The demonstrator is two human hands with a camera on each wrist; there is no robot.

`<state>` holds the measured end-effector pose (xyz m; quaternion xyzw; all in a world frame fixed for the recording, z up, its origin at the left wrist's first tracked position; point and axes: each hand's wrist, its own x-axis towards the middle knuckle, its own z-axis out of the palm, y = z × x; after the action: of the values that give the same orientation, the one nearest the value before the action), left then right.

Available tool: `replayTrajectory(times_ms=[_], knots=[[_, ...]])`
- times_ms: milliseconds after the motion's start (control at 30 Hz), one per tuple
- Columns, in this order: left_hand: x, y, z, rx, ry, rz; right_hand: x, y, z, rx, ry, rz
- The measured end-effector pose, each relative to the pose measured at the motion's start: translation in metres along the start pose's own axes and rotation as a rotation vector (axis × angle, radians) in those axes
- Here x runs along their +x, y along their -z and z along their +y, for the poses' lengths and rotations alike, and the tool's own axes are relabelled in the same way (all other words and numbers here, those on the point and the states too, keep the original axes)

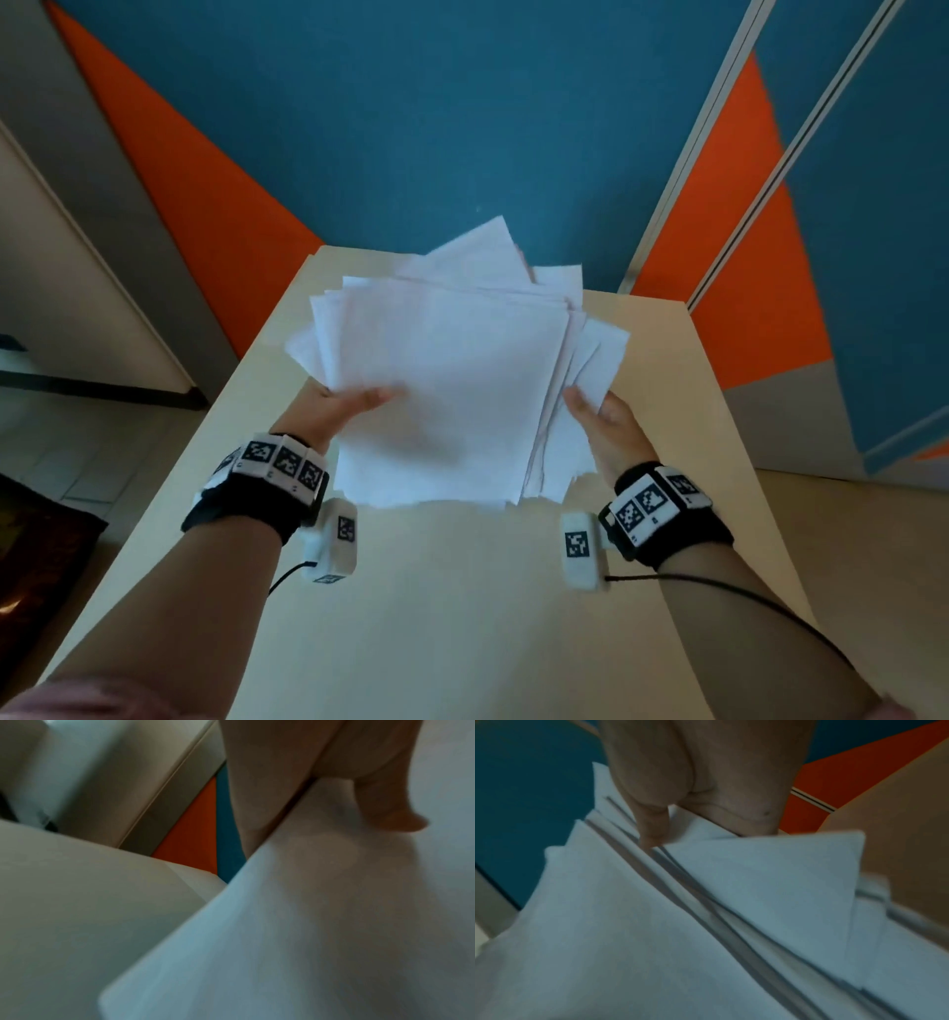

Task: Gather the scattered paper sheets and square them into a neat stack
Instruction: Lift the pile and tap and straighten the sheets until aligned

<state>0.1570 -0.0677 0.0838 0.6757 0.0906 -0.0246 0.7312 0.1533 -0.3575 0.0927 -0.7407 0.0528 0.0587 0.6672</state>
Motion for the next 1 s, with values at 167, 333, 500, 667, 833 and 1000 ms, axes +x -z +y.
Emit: replayTrajectory(times_ms=[167,333,500,667,833,1000], knots=[[-0.001,-0.005,-0.019,0.026,0.144,0.034,0.002,0.001,0.016,0.034,-0.027,-0.029],[-0.003,-0.013,-0.010,0.004,0.123,0.082,-0.004,-0.004,0.007,0.034,0.007,0.108],[0.001,-0.003,-0.017,0.042,0.227,0.105,0.003,0.008,0.003,-0.076,0.059,0.101],[-0.003,-0.003,-0.072,0.287,0.489,0.114,0.009,0.007,0.062,-0.338,-0.198,0.073],[-0.017,0.004,-0.114,0.394,0.607,0.151,-0.004,0.006,0.106,-0.758,-0.332,0.059],[-0.013,0.013,-0.133,0.282,0.605,0.196,-0.021,0.010,0.126,-0.820,-0.294,0.116]])
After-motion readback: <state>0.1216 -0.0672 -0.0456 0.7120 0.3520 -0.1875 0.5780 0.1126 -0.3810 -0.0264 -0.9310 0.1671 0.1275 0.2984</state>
